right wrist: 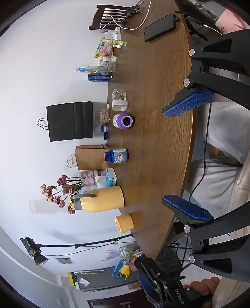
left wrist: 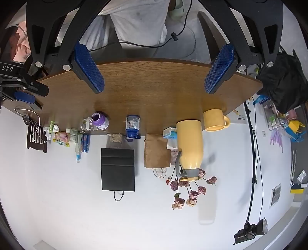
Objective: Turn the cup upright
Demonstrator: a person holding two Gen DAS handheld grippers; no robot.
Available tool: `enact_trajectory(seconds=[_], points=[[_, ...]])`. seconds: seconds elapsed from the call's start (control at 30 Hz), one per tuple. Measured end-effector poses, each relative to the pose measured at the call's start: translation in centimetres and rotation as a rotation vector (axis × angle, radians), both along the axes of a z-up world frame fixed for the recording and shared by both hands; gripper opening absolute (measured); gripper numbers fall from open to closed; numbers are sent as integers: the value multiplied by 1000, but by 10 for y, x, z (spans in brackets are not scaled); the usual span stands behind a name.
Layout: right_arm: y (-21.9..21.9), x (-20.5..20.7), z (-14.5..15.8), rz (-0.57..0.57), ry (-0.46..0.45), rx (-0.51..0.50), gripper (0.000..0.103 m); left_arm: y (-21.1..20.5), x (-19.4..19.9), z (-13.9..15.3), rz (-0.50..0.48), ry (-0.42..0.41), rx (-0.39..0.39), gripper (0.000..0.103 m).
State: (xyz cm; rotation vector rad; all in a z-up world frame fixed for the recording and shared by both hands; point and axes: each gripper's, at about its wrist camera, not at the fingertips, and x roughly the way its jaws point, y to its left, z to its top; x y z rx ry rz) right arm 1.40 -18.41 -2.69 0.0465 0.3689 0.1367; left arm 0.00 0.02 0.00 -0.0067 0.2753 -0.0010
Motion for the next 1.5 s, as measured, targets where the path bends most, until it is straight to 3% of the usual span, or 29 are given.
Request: enact_trajectory(seconds=[1.5], points=[[1, 0, -1, 4, 10, 12, 87, 0, 1, 0, -2, 9, -3, 103]])
